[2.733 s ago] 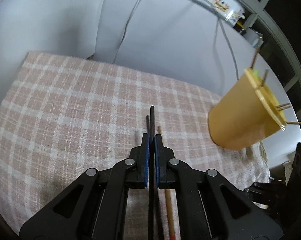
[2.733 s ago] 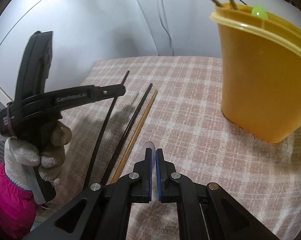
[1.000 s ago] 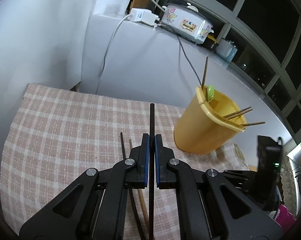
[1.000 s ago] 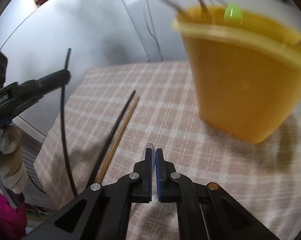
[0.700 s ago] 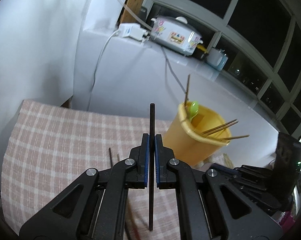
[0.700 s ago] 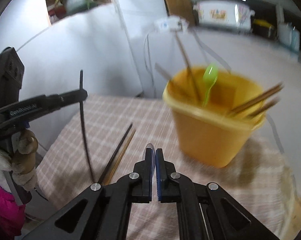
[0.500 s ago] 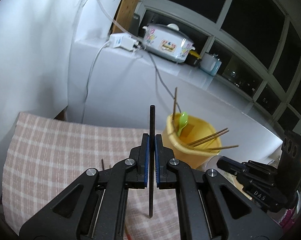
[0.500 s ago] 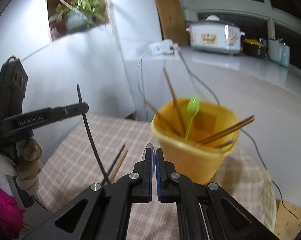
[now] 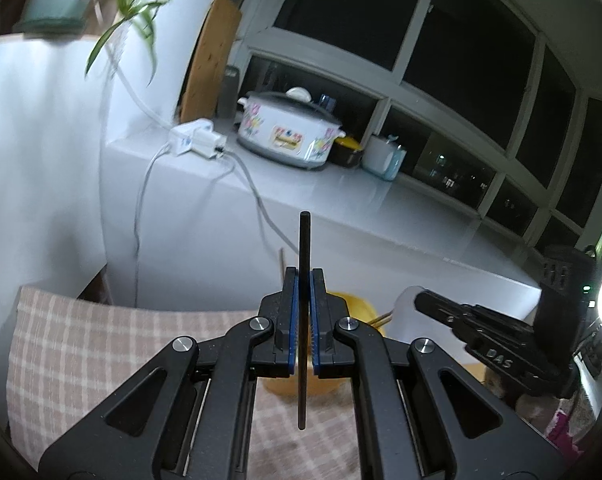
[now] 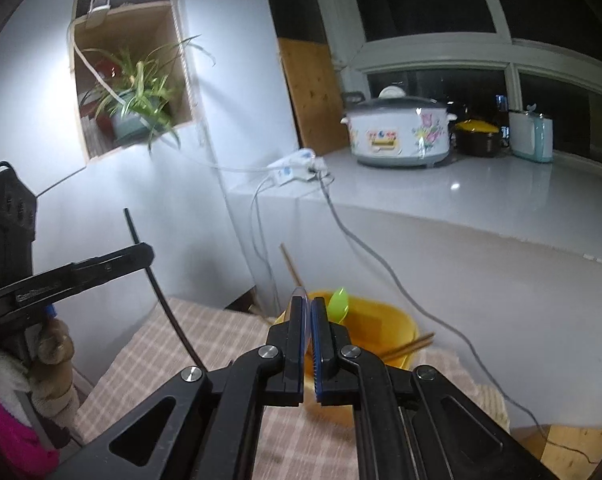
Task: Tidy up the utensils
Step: 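Lower the black chopstick and clear spoon into the yellow bin and open both tools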
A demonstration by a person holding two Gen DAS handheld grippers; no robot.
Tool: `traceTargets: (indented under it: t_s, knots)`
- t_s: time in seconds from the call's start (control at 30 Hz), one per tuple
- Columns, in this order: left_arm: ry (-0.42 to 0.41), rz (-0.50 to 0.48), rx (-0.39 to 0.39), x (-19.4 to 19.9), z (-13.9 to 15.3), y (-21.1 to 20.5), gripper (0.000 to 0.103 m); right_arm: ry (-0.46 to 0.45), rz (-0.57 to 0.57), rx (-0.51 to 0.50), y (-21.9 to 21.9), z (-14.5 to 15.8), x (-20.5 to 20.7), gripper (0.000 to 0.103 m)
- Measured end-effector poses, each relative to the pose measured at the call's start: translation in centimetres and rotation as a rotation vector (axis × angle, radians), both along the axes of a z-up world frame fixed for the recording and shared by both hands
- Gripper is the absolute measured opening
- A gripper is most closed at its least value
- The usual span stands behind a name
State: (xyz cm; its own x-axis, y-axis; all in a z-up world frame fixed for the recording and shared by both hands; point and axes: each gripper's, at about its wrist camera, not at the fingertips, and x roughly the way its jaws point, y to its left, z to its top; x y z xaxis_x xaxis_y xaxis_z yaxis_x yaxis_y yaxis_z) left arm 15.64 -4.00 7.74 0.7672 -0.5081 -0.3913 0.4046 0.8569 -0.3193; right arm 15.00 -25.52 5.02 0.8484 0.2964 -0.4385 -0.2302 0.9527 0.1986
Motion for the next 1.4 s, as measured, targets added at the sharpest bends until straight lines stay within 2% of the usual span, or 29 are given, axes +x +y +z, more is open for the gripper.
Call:
traceTargets:
  t_s: [0.27, 0.7, 0.8, 0.93, 1.13, 1.4]
  knots:
    - [-0.054, -0.006, -0.038, 0.8, 3.1, -1.0, 0.002, -0.008, -0.053, 0.009, -1.8, 0.7, 2.2, 0.0]
    - [-0.084, 0.021, -0.102, 2.7, 4.8, -1.2, 0.002, -0.01, -0.168, 0.064, -4.7, 0.9, 5.7, 0.0]
    - [-0.101, 0.05, -0.082, 3.2, 4.7, -1.7, 0.002, -0.021, -0.21, 0.039, -4.9, 0.7, 6.4, 0.0]
    - [-0.082, 0.047, -0.091, 3.9, 4.0, -2.1, 0.002, -0.033, -0.251, -0.029, -4.4, 0.0, 7.2, 0.0]
    - [-0.052, 0.044, -0.109, 4.8, 2.8, -2.9, 0.002, 0.006, -0.233, -0.043, -3.9, -1.7, 7.7, 0.001]
    - [0.008, 0.018, -0.142, 5.7, 0.1, -3.8, 0.002, 0.071, -0.164, -0.001, -4.3, -3.5, 7.1, 0.001]
